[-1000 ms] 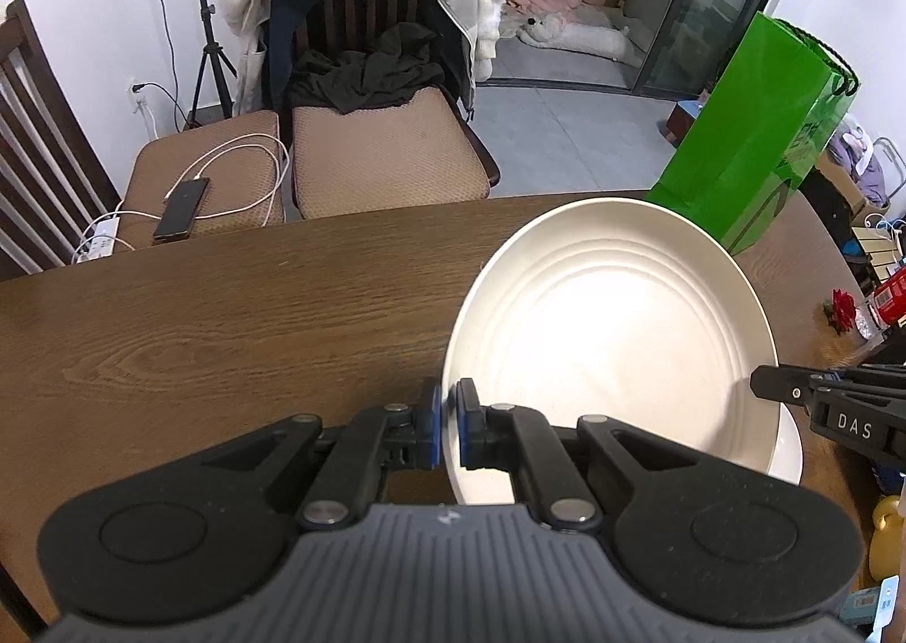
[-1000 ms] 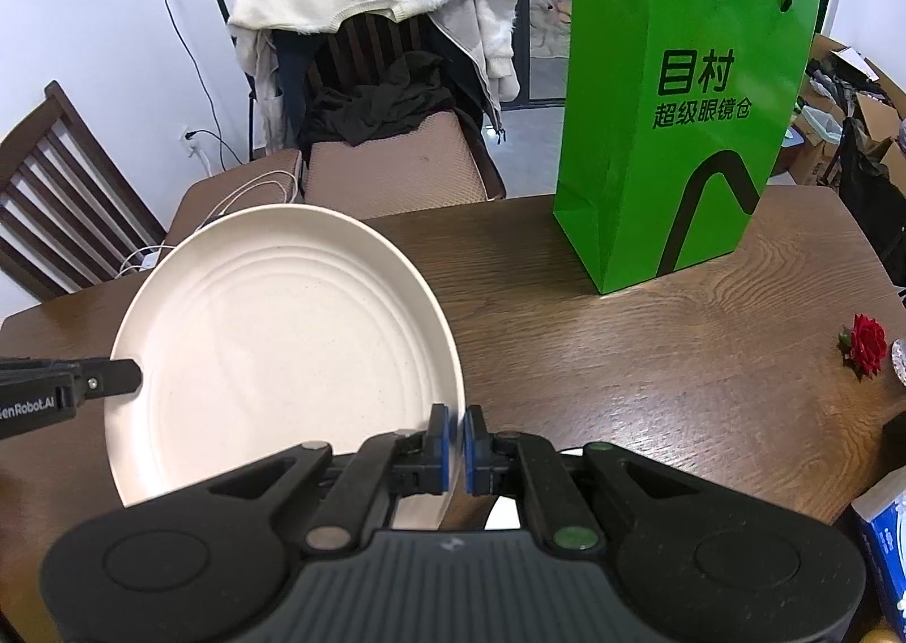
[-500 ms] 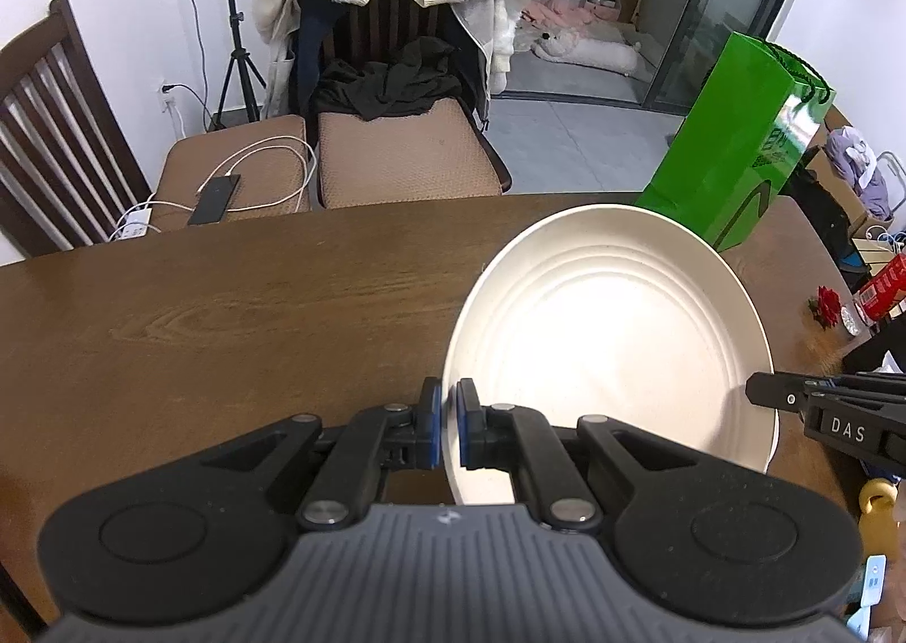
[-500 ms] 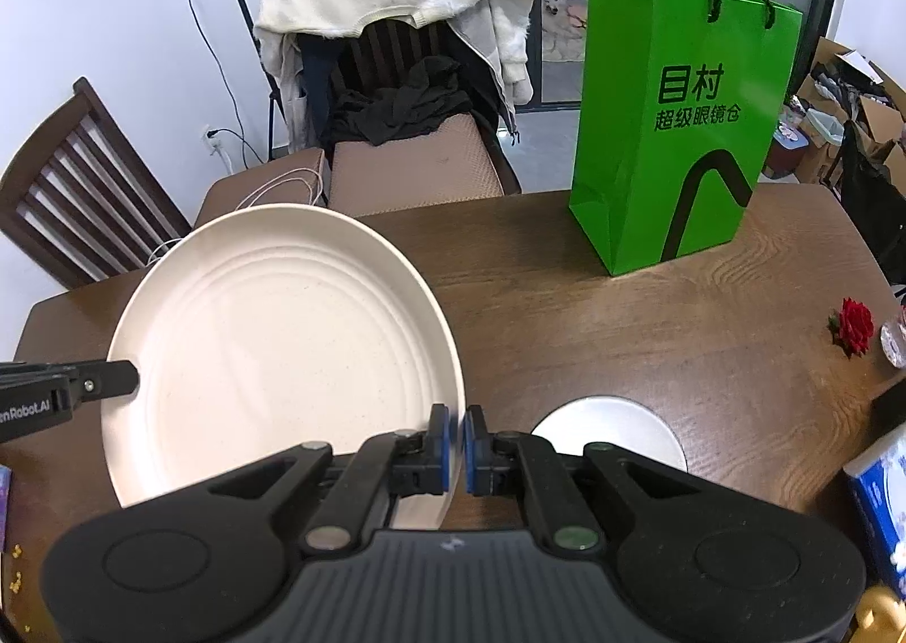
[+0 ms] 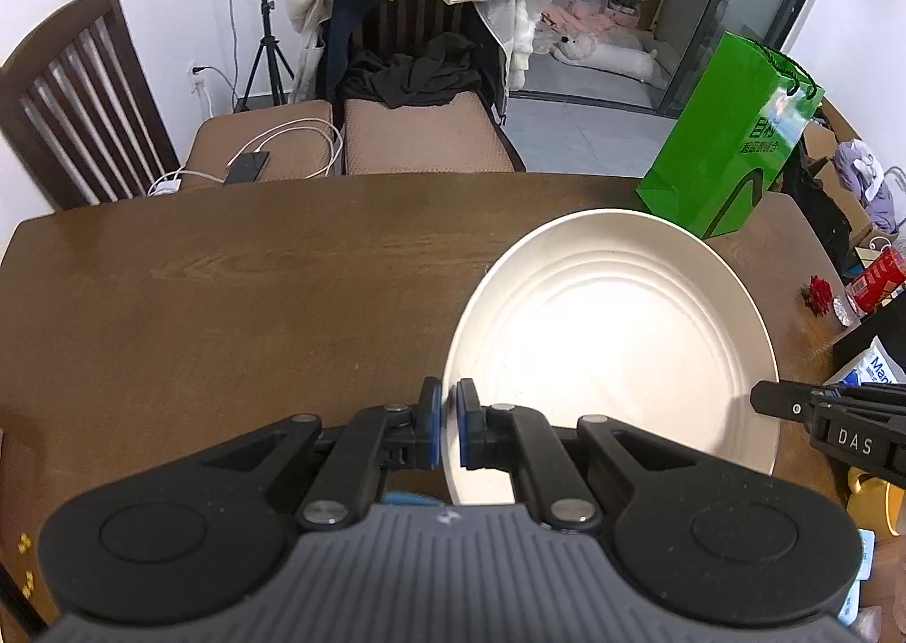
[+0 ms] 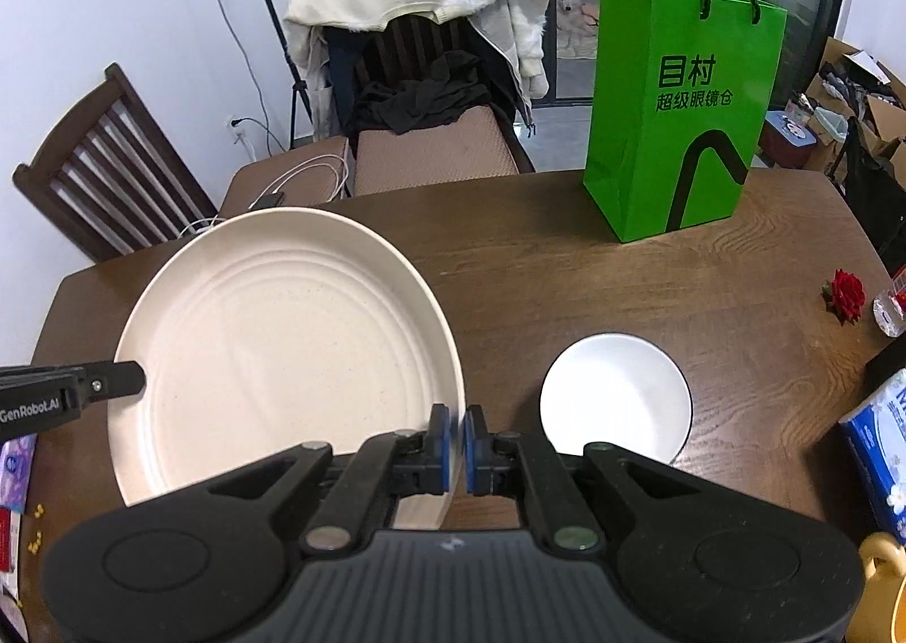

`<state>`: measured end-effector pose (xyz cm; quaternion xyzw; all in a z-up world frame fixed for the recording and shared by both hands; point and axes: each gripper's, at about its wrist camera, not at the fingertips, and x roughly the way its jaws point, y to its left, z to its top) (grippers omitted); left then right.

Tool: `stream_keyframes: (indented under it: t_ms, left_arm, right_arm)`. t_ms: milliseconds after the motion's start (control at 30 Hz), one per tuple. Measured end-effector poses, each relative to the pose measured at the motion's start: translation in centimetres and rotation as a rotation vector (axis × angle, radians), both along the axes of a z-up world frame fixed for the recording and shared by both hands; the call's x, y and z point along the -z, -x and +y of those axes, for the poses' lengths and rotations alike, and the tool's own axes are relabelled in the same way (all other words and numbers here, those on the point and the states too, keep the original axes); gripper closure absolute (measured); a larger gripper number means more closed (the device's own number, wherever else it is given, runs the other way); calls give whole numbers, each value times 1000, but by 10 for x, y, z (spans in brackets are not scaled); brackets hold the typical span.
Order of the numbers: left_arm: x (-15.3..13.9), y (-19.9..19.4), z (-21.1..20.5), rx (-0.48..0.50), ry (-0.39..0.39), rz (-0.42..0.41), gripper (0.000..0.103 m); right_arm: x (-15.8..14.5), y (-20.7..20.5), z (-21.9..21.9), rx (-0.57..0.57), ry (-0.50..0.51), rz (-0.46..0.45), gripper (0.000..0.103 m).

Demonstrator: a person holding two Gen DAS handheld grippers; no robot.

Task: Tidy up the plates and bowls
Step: 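Carry the beige plate over the stacked beige plates beside the bowls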

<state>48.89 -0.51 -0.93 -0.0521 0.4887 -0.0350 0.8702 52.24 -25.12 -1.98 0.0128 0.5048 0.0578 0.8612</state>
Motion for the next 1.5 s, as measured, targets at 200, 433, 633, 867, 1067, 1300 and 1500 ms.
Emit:
stream_keyframes:
  t_ms: [200, 433, 633, 867, 1067, 1300, 1500]
  left_arm:
    - [-6, 28, 3, -16, 2, -4, 97]
    - [-11, 58, 5, -36, 5, -5, 97]
    - [-12, 82, 3, -51, 6, 1, 97]
    - [-10, 112, 1, -62, 19, 10, 97]
    - [-12, 136, -3, -64, 19, 12, 97]
    - [-11, 157, -6, -66, 24, 20, 97]
    - [-9, 174, -13, -54, 25, 28, 97]
  right_arm:
    - [-4, 26, 6, -25, 11, 3, 98]
    - [-11, 55, 9, -43, 8, 1, 98]
    - [-15, 79, 9, -60, 7, 0, 98]
    - [-17, 103, 7, -73, 13, 7, 98]
    - [-17, 125, 4, -81, 10, 13, 98]
    - [-16, 149, -1, -78, 3, 17, 98]
    - [-16, 169, -9, -68, 4, 21, 98]
